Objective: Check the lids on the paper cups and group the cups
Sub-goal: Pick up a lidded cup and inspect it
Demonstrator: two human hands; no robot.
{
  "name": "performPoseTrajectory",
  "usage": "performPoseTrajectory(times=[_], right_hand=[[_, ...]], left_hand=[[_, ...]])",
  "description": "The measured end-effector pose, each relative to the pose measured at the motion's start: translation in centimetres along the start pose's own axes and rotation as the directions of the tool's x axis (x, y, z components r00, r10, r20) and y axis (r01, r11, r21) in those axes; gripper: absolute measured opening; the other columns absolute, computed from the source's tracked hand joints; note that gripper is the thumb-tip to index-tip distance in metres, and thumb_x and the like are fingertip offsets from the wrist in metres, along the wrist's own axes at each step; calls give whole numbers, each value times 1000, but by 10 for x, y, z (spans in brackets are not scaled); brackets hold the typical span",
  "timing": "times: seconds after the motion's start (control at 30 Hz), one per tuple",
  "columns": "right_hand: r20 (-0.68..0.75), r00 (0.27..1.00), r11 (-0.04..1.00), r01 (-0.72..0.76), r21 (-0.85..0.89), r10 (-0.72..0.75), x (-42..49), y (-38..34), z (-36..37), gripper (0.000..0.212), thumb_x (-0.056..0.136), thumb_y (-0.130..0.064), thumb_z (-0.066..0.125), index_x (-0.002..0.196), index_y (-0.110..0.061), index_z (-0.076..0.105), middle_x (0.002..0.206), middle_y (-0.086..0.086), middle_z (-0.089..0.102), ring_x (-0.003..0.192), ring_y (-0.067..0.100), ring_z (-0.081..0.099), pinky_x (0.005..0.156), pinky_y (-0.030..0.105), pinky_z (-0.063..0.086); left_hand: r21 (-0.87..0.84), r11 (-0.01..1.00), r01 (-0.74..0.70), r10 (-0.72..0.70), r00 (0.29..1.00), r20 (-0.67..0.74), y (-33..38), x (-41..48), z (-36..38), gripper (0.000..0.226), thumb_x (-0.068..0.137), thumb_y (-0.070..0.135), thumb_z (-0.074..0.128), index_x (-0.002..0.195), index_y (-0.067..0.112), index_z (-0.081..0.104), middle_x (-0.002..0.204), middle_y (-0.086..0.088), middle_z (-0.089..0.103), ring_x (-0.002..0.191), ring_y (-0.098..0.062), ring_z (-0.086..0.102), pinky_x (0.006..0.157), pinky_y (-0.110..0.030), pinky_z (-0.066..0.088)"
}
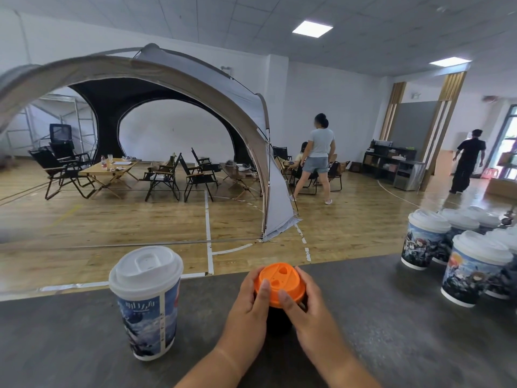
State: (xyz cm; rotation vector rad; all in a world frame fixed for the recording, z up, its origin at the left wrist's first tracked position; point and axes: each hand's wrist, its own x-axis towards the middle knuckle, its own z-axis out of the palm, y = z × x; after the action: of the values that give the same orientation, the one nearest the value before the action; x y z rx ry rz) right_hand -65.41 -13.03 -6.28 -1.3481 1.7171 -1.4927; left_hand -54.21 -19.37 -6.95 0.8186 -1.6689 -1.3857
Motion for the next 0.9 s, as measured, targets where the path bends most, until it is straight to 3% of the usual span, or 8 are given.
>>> performPoseTrajectory(times=[0.07, 0.13, 0.23, 0.37, 0.5, 0.67, 0.8, 0.9], right_hand=[[-13, 1000, 999, -9, 42, 10, 1, 0, 1, 53, 81, -54, 52, 129, -36, 41, 124, -20, 52, 108, -9, 53, 83, 2, 42], [-61, 998, 995, -24, 98, 31, 1, 0, 1, 42, 80, -55, 50, 116, -33, 49, 117, -14, 58, 102, -6, 58, 83, 9, 46], [-86, 995, 998, -41, 50, 45, 1, 1, 2, 38, 76, -58, 53, 105, -34, 47, 114, -13, 57, 107, 1, 55, 85, 16, 44], [-116, 993, 999, -24, -27, 21, 1, 3, 3, 45, 71, -60, 56, 103, -31, 46, 111, -11, 56, 106, 3, 53, 86, 18, 43], [-114, 993, 998, -32, -58, 25, 1, 2, 4, 44, 72, -61, 55, 103, -33, 43, 112, -13, 53, 105, 1, 52, 81, 15, 43], [-105, 994, 997, -27, -67, 20, 1, 0, 3, 42, 74, -60, 51, 105, -33, 43, 113, -17, 52, 106, -2, 50, 77, 11, 41], [-90, 995, 1000, -31, 2, 31, 1, 2, 4, 41, 77, -58, 49, 109, -31, 48, 116, -11, 56, 109, 5, 54, 80, 17, 44], [-90, 995, 995, -36, 94, 45, 1, 2, 3, 26, 90, -46, 48, 109, -29, 52, 111, -8, 60, 99, 2, 60, 78, 16, 47]], left_hand=[[16, 1000, -14, 15, 1000, -25, -4, 1, 1, 52, 86, 57, 32, 135, 42, 37, 133, 13, 48, 122, -4, 45, 100, -15, 36], [6, 999, -37, 38, 993, -108, -5, 1, 2, 47, 91, 52, 33, 135, 39, 39, 138, 9, 47, 128, -9, 44, 110, -27, 34], [-54, 999, 0, -10, 983, -185, -2, 0, 1, 31, 100, 40, 31, 128, 38, 46, 126, 11, 54, 118, -4, 49, 97, -18, 33], [-117, 992, 41, -58, 988, -141, 5, -2, 0, 35, 98, 51, 22, 122, 44, 47, 109, 28, 50, 98, 16, 43, 77, -6, 32], [-99, 994, 35, -46, 993, -108, 4, -3, 1, 30, 100, 42, 23, 125, 40, 40, 109, 24, 48, 98, 11, 46, 73, -3, 37], [-189, 979, 76, -100, 987, -124, 6, -2, 1, 44, 97, 52, 15, 122, 40, 48, 110, 16, 58, 98, 7, 49, 72, -7, 34], [-201, 975, 98, -134, 976, -172, 3, 2, 0, 34, 101, 47, 28, 118, 38, 55, 111, 14, 61, 100, 6, 50, 76, -11, 35], [-204, 972, 112, -147, 976, -162, -1, 3, 1, 31, 100, 46, 32, 111, 39, 60, 111, 14, 63, 107, 1, 54, 89, -19, 38]])
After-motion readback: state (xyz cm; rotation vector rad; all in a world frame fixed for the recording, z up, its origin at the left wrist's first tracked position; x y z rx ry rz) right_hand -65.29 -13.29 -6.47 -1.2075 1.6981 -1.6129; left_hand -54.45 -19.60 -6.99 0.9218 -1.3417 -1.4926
